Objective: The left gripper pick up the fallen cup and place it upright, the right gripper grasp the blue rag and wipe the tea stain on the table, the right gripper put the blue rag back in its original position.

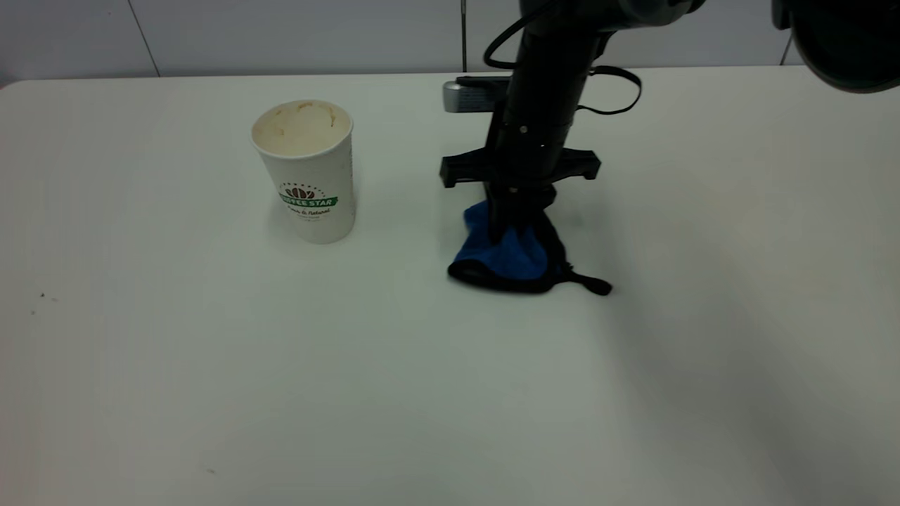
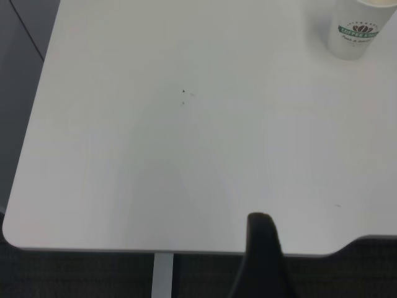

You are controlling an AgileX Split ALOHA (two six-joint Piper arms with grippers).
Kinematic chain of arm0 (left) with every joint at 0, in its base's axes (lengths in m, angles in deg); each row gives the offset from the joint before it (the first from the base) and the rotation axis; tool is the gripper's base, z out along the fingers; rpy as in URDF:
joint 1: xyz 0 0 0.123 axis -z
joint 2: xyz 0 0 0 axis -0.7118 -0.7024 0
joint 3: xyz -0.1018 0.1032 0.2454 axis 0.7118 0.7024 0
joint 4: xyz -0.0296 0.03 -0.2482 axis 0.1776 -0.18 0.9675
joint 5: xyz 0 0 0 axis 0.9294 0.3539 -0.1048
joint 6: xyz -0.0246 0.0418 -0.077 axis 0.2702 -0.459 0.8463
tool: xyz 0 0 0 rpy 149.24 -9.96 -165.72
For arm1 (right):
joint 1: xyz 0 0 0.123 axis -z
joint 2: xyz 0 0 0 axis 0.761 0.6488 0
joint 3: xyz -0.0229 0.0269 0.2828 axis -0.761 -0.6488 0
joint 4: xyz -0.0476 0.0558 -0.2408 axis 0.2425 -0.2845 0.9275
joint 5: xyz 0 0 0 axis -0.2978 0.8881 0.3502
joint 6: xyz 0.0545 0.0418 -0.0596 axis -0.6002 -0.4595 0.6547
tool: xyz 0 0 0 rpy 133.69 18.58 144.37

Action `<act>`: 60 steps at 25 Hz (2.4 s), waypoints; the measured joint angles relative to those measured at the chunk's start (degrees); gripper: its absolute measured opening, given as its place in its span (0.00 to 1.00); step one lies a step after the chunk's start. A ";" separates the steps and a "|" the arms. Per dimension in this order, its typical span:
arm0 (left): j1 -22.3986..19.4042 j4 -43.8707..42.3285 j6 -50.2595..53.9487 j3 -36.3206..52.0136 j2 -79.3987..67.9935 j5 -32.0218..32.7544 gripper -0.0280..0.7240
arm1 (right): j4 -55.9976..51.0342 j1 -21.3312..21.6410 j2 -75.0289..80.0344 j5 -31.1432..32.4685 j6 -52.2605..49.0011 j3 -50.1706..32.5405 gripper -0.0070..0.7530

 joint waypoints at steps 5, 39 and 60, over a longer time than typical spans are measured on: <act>0.00 0.00 0.00 0.00 0.00 0.00 0.81 | -0.38 -2.05 0.45 -3.07 0.08 2.38 0.17; 0.00 0.00 0.00 0.00 0.00 0.00 0.81 | 5.56 24.02 -3.02 12.52 2.98 3.57 0.97; 0.00 0.00 0.00 0.00 0.00 0.00 0.81 | 1.54 18.51 -55.15 13.44 12.27 -32.64 0.97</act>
